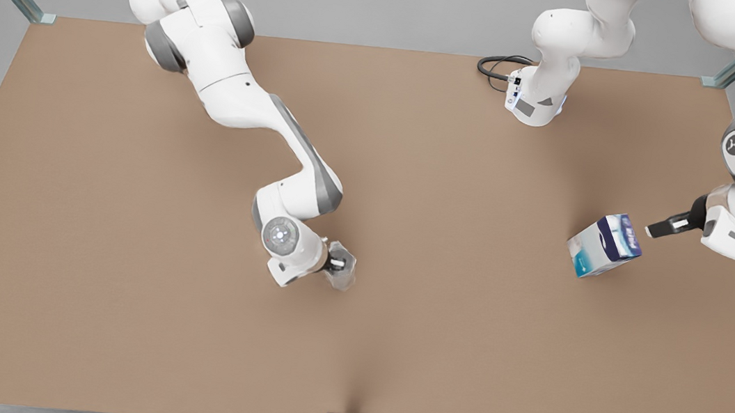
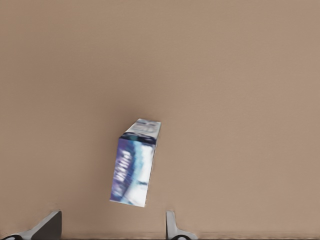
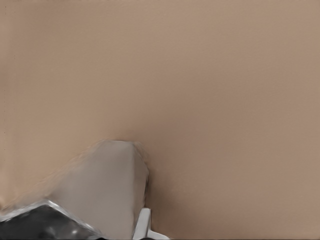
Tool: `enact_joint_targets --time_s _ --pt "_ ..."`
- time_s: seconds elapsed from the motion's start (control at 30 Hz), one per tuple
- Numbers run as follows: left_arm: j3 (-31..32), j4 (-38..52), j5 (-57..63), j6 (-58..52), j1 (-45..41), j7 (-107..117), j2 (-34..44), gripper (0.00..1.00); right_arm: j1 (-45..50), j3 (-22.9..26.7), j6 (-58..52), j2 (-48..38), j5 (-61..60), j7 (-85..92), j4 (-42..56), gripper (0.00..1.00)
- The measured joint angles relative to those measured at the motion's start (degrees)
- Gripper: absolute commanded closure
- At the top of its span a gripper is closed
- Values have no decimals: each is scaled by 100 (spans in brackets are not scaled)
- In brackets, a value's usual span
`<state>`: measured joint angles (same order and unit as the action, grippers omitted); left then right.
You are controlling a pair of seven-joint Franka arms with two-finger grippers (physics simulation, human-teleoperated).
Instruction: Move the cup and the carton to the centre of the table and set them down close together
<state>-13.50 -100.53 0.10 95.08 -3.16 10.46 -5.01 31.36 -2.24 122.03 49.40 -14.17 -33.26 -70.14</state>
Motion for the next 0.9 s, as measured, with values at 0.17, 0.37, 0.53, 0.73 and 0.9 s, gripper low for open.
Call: enact_joint_targets --time_s 0.17,0.37,0.53,0.73,0.9 --pt "-12 -429 -2 617 162 -42 -89 0 257 -31 319 378 -123 -655 415 0" --pt "-19 -990 -8 959 145 -38 -179 0 247 -27 308 361 -120 -608 421 0" --pt "-109 -1472 -10 1225 166 -44 -150 0 -409 114 -1086 -936 -323 -444 402 0" --pt "-100 -1677 -36 1443 153 -35 -193 0 -2094 156 -3116 -2261 1443 1984 316 0" --pt "-100 -1683 -43 1434 149 -44 -273 0 -2601 171 -3556 -3029 1514 2589 -62 0"
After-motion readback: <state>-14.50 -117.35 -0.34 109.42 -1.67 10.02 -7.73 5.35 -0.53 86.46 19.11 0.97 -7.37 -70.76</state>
